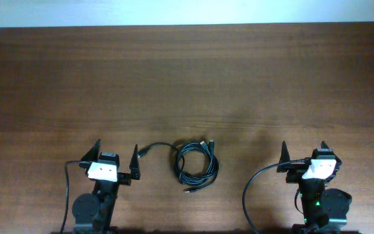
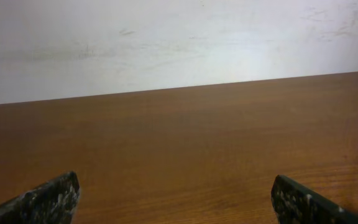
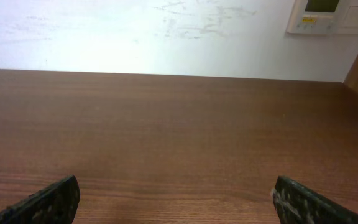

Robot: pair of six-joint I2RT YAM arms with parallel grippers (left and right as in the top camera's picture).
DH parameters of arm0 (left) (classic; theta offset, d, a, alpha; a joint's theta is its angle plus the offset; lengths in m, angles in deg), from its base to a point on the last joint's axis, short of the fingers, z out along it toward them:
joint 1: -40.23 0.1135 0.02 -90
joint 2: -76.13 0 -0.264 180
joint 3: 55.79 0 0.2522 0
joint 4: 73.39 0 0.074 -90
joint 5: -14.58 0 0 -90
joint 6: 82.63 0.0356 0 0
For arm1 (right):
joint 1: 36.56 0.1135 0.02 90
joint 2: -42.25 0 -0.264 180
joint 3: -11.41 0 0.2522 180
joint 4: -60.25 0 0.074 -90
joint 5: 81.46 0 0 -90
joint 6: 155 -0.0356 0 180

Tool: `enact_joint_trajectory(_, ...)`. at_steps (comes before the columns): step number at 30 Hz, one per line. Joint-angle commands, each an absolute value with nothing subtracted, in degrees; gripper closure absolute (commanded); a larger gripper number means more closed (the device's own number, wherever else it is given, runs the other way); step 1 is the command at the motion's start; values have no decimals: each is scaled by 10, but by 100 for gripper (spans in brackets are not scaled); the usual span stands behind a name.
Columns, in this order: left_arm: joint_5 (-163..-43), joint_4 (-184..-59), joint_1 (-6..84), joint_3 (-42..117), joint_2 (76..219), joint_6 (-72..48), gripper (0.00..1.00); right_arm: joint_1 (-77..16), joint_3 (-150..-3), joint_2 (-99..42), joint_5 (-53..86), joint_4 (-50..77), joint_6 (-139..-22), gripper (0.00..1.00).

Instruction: Untangle cables

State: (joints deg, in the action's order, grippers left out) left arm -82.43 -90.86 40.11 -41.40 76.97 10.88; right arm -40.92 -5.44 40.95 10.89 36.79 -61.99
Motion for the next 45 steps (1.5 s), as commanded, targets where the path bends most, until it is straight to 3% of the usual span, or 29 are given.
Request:
enact_joint_trajectory(1,-816,-913,405,-415,764,118,1,-411,-51,413,102,366,-625,1)
enact_joint_trajectory(45,-816,-913,405,-415,764,118,1,-411,-51,412,102,366,-623,1)
